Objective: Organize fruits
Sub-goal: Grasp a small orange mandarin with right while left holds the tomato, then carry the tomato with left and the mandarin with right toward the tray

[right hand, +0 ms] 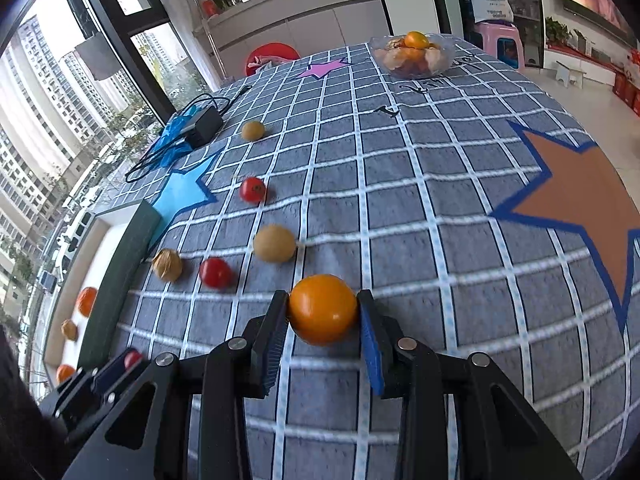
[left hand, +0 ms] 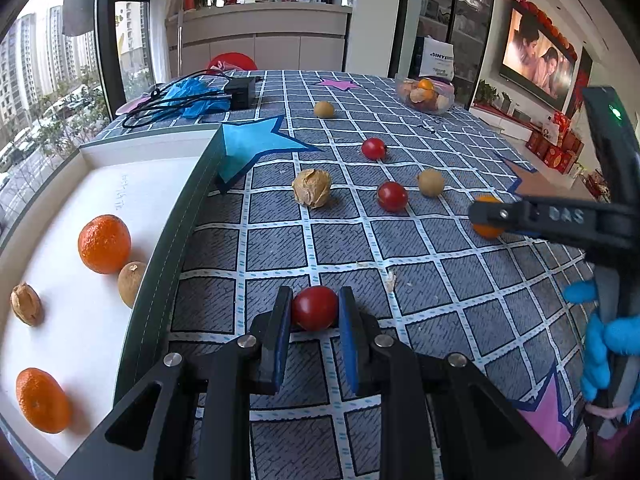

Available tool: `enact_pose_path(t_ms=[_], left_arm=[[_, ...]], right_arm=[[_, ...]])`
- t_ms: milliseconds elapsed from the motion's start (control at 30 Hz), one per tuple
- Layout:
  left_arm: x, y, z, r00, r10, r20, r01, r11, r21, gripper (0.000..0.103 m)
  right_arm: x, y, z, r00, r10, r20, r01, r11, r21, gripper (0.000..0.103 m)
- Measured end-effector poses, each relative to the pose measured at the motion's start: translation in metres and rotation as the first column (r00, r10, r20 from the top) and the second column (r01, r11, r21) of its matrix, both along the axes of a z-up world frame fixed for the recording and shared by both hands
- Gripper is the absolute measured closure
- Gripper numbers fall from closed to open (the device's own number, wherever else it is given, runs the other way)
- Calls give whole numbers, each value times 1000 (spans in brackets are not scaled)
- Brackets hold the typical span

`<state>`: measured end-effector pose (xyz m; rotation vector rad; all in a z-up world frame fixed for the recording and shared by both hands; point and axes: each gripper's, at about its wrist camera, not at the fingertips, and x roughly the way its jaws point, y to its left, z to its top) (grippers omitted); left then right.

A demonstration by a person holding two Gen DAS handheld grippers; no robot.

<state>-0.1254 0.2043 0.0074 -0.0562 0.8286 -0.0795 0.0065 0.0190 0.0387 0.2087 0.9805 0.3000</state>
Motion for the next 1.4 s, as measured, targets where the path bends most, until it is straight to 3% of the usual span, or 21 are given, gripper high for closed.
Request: enact_pose_path(t_ms=[267, 633, 733, 1000, 1033, 1100, 1133, 1400], left_arm=[[1, 8, 0, 1000, 0, -2, 0, 999, -50, 78], [3, 2, 0, 1000, -7, -5, 7, 1000, -13, 78], [1, 2, 1, 1000, -10, 2, 10, 1000, -18, 79], [-2, 4, 3, 1000, -9, 15, 9, 999, -30, 79], [-1, 4, 3, 1000, -6, 7, 6, 1000, -28, 79], [-1, 6, 2, 1000, -4, 0, 4, 999, -35, 79], [0, 6, 2, 1000, -4, -2, 4, 999, -37, 79], [-1, 6, 1, 1000, -8, -3, 8, 999, -40, 79]], right_arm=[[-19, -2, 3, 999, 23, 38, -21, 999, -42, 67], [-16, 7, 0, 999, 27, 46, -22, 995, -96, 67], [-19, 7, 2, 998, 36, 56, -32, 997, -75, 84], [-27, 8, 9, 994, 84, 72, -77, 993, -94, 84], [-26, 8, 8, 994, 82, 67, -74, 991, -113, 80], [-24, 10, 9, 994, 76, 78, -65, 990, -128, 51], [-24, 11, 12, 992, 76, 98, -62, 989, -136, 31], [12, 27, 10, 991, 93, 96, -75, 982, -174, 31]])
